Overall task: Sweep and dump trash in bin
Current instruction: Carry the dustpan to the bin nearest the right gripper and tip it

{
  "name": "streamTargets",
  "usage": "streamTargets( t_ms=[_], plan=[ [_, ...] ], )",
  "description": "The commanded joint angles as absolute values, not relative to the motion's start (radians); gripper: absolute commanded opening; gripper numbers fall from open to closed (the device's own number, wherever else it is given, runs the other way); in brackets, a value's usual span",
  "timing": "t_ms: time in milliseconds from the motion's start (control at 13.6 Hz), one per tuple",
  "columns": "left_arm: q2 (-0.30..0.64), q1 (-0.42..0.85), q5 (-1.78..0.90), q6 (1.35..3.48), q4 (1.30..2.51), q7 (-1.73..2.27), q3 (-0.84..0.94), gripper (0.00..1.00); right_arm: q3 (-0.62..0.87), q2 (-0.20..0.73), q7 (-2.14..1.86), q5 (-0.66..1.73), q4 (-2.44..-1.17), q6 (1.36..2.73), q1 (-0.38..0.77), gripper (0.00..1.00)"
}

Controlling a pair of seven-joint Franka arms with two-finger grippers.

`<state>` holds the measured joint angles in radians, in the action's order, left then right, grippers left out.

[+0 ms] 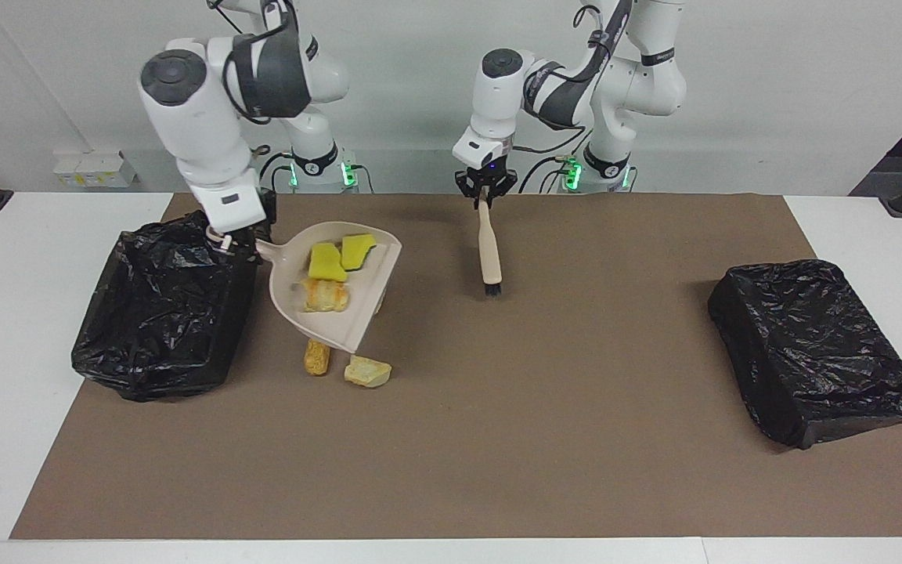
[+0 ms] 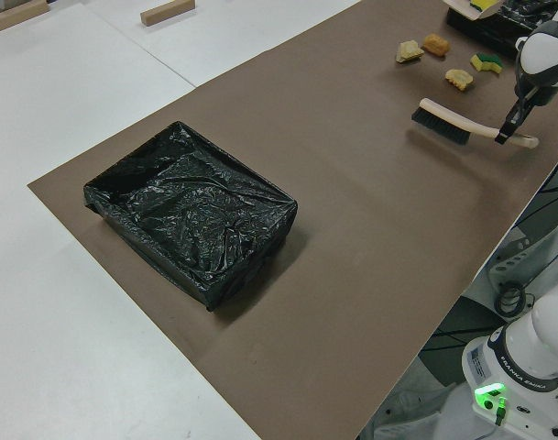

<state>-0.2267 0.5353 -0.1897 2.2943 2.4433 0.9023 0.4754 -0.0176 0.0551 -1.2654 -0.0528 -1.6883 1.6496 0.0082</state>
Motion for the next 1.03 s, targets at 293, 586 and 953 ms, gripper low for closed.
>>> streamTargets(
  t_ms=[293, 586, 953],
  plan=[
    [-0.238, 0.65, -0.244, 2.525, 2.571, 1.026, 0.462, 0.0, -0.014, 0.054, -1.716, -0.39, -1.732, 1.833, -0.259, 0.0],
    [-0.213, 0.667, -0.244, 2.582, 2.592, 1.028, 0.46, 0.34, -0.006, 0.034, -1.579, -0.719, -1.811, 1.894, -0.233, 0.0],
    [-0.198, 0.557, -0.244, 2.415, 2.481, 1.0, 0.457, 1.0, -0.006, 0.021, -1.341, -0.879, -1.904, 1.884, -0.14, 0.0]
  ],
)
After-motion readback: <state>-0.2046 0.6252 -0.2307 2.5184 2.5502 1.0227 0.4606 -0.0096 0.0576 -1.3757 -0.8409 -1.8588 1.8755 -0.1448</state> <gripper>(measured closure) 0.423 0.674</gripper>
